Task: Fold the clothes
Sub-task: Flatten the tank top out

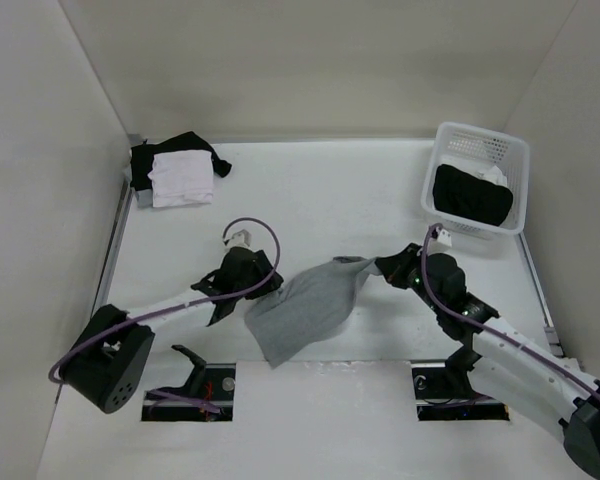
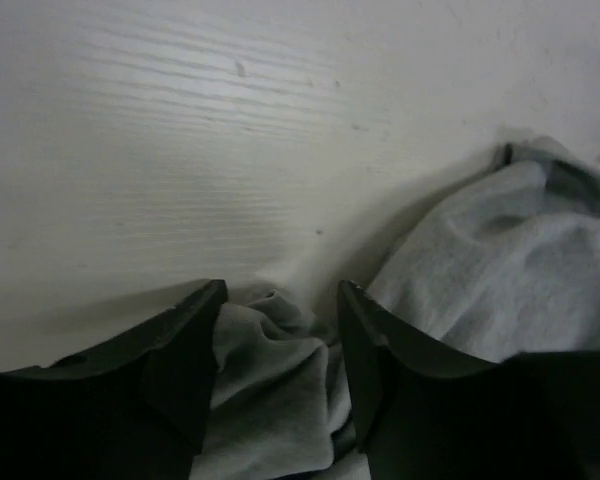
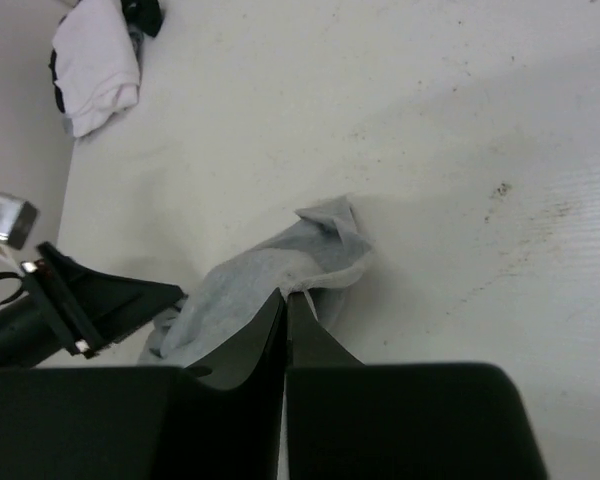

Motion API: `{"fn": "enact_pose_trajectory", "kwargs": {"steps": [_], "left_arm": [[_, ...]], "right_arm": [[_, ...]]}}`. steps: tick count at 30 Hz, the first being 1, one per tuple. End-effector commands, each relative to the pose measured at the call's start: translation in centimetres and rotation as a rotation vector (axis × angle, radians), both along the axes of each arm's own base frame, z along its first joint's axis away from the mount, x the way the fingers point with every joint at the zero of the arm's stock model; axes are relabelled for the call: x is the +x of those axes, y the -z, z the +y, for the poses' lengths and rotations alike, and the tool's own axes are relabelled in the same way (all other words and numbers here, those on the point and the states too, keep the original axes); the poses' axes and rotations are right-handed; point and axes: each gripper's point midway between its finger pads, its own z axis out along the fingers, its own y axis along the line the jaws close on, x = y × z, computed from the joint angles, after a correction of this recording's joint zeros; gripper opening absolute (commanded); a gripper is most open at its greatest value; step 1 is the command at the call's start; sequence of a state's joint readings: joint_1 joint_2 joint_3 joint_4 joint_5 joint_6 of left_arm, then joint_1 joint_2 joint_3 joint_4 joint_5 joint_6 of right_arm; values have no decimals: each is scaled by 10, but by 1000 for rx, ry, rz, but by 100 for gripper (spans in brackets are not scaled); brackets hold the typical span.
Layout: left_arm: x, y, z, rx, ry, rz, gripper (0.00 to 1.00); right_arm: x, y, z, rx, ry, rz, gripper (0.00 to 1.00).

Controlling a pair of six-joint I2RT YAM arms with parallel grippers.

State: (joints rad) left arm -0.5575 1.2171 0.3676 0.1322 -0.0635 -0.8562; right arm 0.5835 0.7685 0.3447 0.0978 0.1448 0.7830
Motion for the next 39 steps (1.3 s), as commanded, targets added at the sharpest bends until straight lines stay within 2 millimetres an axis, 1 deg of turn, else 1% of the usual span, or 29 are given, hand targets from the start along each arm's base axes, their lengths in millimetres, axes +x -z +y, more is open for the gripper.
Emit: {"fn": "enact_pose_trajectory", "kwargs": {"steps": [1,2,4,5,7,9,10,12,13,14,15,16,18,19,20,21,22,23,25,27,29,31,32,33,34,36,39], "left_arm": [[-15,8,-35,-9,169,46,41],[-18,13,-40,-1,198,66,30],[-17,17,-42,1,209,85,13],[-12,16,-41,5,197,84,9],[6,8,-37,1,161,52,5],[50,-14,-28,-1,74,-31,1],[70,-24,-26,0,40,-72,0],[126,-54,-24,-19,-53,-163,0],[140,-62,-25,-26,-71,-187,0],[166,-77,-23,-34,-112,-235,3],[185,-86,-19,-34,-149,-269,8],[210,-96,-13,-33,-185,-307,21],[231,-100,-1,-28,-217,-319,43],[235,-100,8,-32,-235,-314,52],[234,-102,20,-32,-254,-316,56],[230,-102,31,-24,-275,-318,59],[222,-103,45,-15,-307,-323,59],[213,-101,58,-7,-342,-323,59],[188,-91,72,2,-383,-312,53],[158,-71,74,11,-381,-268,46],[128,-48,72,28,-355,-212,42],[102,-26,79,45,-370,-143,41],[80,-11,84,47,-383,-88,41],[76,-9,85,46,-381,-81,41],[68,-5,84,54,-368,-66,41],[62,2,84,83,-356,-41,40],[65,15,88,111,-362,-11,33]], "right_arm": [[9,-32,6,75,-13,-109,3],[11,-31,3,73,-4,-108,3],[13,-30,2,72,1,-105,4],[14,-31,2,74,-1,-106,4],[19,-33,5,77,-7,-109,4],[27,-37,9,81,-11,-120,4],[34,-40,10,73,-9,-129,4],[50,-48,10,71,8,-149,4],[55,-51,10,71,12,-159,4],[66,-58,10,71,19,-180,4],[74,-61,11,75,21,-184,4],[79,-63,12,82,16,-182,4],[91,-61,16,87,18,-170,4],[95,-57,20,93,10,-153,4],[98,-52,22,91,8,-143,4],[101,-45,25,87,9,-129,4],[104,-39,28,88,4,-115,3],[107,-34,30,90,3,-104,3],[111,-26,33,97,2,-84,3],[110,-26,37,102,-18,-79,3],[108,-27,37,100,-26,-88,3],[106,-27,37,99,-30,-90,3],[104,-26,37,100,-39,-88,3],[104,-26,37,102,-39,-91,3],[103,-24,38,104,-41,-88,3],[103,-23,39,113,-47,-87,3],[102,-20,42,117,-56,-81,3]]}}
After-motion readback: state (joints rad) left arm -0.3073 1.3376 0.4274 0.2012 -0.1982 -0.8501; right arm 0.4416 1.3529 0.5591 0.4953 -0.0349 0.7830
